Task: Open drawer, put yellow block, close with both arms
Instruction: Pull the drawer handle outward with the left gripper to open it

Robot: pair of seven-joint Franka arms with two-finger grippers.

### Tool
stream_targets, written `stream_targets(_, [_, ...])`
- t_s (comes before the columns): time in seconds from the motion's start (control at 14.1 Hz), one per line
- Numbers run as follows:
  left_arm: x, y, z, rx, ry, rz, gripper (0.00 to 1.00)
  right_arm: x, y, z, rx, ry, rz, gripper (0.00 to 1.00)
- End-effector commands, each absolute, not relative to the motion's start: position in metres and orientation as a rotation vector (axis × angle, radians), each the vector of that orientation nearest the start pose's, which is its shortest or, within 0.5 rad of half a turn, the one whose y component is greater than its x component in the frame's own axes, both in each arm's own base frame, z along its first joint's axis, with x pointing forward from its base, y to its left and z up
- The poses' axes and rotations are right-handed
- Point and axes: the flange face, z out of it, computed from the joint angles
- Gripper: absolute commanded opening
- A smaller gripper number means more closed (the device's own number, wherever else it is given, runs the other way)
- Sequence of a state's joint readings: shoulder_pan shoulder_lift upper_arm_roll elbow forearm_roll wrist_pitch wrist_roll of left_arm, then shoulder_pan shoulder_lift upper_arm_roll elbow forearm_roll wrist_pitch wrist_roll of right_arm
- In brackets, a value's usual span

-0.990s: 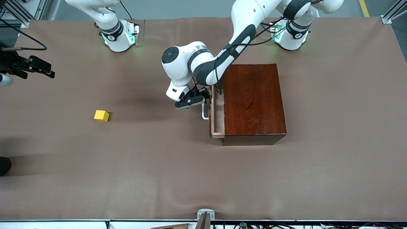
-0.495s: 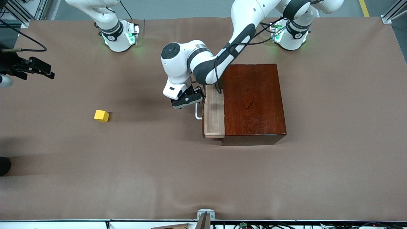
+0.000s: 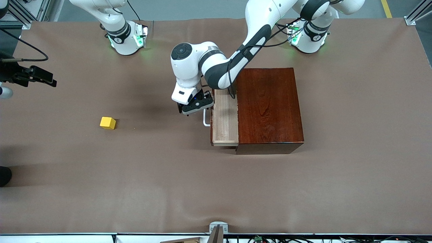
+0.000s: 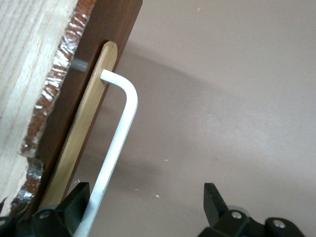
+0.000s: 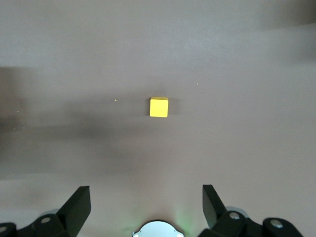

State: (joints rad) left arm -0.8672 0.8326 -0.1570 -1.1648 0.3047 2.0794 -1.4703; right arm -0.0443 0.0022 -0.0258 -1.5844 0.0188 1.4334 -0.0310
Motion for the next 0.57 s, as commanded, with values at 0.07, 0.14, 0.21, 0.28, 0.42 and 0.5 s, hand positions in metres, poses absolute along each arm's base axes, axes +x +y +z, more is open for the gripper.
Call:
stream_targets(0.07, [0.44,-0.645,0.353,-3.225,-0.665,-0.321,1.0,0.536,-0.043,0.606,-3.114,0.088,0.253,1.0])
stream_targets(0.14, [0.44,-0.642,0.37,-3.23,-0.67,-0.343,1.0,0.537,-0.044,0.605,-3.114,0.092,0.253,1.0])
stream_targets(0.21, [0.442,-0.638,0.379,-3.222,-0.662,-0.359,1.0,0.54,-0.045,0.6,-3.111,0.095,0.264,1.0])
stream_targets(0.28, [0.444,-0.634,0.382,-3.205,-0.667,-0.358,1.0,0.54,-0.046,0.6,-3.11,0.097,0.264,1.0])
stream_targets(0.42, [0.451,-0.626,0.385,-3.18,-0.686,-0.352,1.0,0.54,-0.048,0.6,-3.11,0.102,0.262,1.0])
stream_targets(0.5, [0.453,-0.622,0.389,-3.162,-0.694,-0.352,1.0,0.54,-0.048,0.6,-3.11,0.102,0.262,1.0])
